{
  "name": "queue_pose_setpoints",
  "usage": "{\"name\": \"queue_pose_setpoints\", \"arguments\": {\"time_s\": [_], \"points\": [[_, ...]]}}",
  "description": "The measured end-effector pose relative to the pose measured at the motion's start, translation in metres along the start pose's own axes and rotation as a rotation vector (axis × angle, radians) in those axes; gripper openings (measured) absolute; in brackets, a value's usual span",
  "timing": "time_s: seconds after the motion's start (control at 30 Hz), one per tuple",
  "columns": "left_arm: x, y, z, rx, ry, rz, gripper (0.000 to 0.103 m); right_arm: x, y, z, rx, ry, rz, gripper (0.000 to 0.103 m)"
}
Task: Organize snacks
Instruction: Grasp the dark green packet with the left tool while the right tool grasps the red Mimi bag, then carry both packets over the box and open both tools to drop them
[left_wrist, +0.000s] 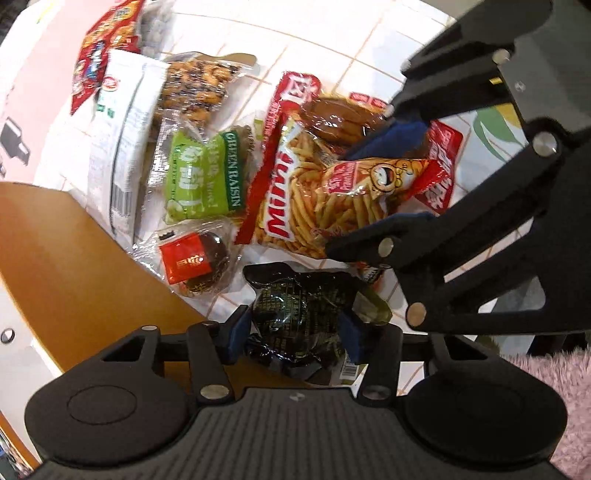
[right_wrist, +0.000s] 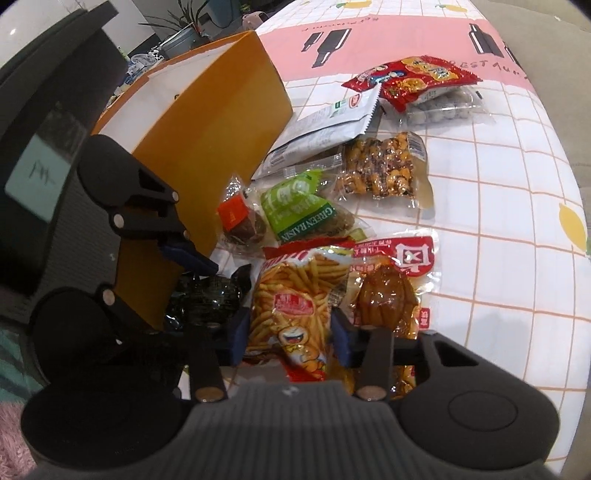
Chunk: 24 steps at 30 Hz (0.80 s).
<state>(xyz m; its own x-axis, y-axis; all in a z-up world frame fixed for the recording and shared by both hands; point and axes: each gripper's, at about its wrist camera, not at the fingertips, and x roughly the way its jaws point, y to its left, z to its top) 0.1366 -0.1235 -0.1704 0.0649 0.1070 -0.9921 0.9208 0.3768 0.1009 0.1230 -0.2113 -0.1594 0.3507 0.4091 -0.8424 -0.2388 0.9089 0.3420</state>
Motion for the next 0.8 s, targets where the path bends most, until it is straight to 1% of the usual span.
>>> {"name": "queue_pose_setpoints", "arguments": {"time_s": [0.2,0.33,0.57,0.7,0.8], "points": [[-0.005,0.004,-0.012,-0.090,-0.062,0.020,0.050,-0.008,-0.001,-0.001,0.002,-0.008,0.002,0.036],[-0.015,0.009,-0.021,-0.201,-0.122,-0.010,0.049,-0.019,-0.005,-0.003,0.018,-0.027,-0.008,0.035],[-0.036,0.013,-0.039,-0.368,-0.249,-0.022,0.047,-0.044,-0.018,-0.012,0.078,-0.078,-0.038,0.035],[-0.051,0.008,-0.052,-0.451,-0.320,0.030,0.047,-0.055,-0.022,-0.015,0.097,-0.105,-0.063,0.035],[-0.065,0.007,-0.065,-0.535,-0.386,0.031,0.047,-0.063,-0.020,-0.018,0.091,-0.118,-0.083,0.035]]}}
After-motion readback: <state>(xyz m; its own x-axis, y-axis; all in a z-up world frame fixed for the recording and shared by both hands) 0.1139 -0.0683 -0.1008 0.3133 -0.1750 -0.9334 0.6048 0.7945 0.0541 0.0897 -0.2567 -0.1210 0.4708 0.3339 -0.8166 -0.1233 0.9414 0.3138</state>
